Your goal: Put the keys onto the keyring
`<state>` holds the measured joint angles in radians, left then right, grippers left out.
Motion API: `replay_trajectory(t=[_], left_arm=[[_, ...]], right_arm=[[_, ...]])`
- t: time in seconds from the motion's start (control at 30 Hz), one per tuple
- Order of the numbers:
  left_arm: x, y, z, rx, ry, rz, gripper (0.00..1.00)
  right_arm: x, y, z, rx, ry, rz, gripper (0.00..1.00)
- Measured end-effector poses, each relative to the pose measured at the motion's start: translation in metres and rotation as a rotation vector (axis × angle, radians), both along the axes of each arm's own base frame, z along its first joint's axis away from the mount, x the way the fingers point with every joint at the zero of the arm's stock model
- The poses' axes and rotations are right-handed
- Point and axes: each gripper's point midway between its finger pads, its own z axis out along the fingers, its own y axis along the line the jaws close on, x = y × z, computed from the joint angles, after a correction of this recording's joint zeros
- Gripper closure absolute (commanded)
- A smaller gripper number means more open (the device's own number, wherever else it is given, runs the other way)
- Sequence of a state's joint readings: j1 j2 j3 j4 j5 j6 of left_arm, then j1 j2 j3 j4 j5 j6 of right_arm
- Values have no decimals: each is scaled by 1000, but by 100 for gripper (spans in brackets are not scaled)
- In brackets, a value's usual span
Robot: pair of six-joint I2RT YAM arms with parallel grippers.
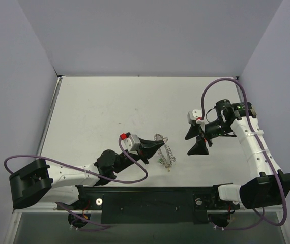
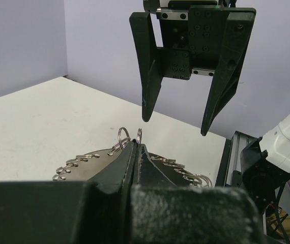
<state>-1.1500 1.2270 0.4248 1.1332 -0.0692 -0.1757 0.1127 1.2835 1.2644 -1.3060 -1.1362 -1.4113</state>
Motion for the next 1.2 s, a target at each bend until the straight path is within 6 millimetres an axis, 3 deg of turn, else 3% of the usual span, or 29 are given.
replay_trajectory(t=[0.67,1.2], left_arm=[[0,0,0,-8,15,1,100],[1,0,-1,-10,23,1,100]], right_arm=[[-21,11,7,-17,-72,98,34],[-25,14,7,-22,-79,122,34]])
